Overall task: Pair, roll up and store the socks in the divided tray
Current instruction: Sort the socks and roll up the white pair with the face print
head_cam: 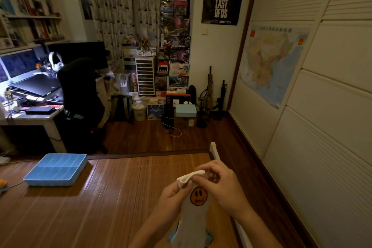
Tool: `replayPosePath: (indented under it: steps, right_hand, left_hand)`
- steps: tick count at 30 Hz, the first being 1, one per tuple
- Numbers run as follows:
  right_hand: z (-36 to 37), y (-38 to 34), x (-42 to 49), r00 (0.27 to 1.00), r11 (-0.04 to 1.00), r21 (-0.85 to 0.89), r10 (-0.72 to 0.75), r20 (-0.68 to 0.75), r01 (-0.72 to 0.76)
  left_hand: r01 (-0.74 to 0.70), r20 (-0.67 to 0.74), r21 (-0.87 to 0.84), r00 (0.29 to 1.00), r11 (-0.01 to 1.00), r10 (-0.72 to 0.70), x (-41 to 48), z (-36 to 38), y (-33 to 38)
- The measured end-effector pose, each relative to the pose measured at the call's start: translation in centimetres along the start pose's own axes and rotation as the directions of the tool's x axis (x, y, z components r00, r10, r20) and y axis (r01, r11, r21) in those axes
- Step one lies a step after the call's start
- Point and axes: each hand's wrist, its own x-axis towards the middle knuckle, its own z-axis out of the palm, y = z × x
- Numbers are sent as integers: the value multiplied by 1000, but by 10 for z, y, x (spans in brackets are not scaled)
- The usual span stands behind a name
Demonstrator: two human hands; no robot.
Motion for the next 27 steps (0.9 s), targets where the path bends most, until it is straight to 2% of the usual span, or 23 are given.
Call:
replayPosePath:
  steps: [2,5,7,11,13,15,18,20,22,27]
  right_hand:
    - [-8,-6,5,999,1000,12,-28,30,28]
    - [-18,-19,14,998,987,161,0,64,-10]
    - [-24,-25,21,998,989,147,-17,58,8]
    - [-33,-22,27,998,999,8,-43,43,42]
    - [-37,-19,25,999,997,79,-27,18,25]
    - [-43,-20,22,1000,980,199,6,30,-12]
    - [-47,-21,16,989,967,253,-18,147,-20]
    - [-45,-21,13,969,970,243,-34,245,-28]
    - [-39,-23,11,958,976,217,-35,286,-29]
    - [-23,-22,8,979,995,-2,-94,181,96]
  left_hand:
    - [23,24,51,999,998,-24,2,-5,0]
    - [32,89,192,995,981,-49,5,-6,-7]
    - [18,89,202,995,979,-37,4,-2,-14]
    - [82,71,-16,994,996,-81,5,4,-16]
    - [135,59,-134,990,982,-128,7,2,-14]
    - [129,27,-189,992,974,-126,8,-2,-13]
    - [70,-55,-193,995,979,-82,11,-6,-11]
    - [34,-73,-167,996,985,-47,14,-8,-9]
    - [1,-66,-103,998,995,-8,15,-8,-6]
    - [-45,4,-22,999,999,45,16,-2,6]
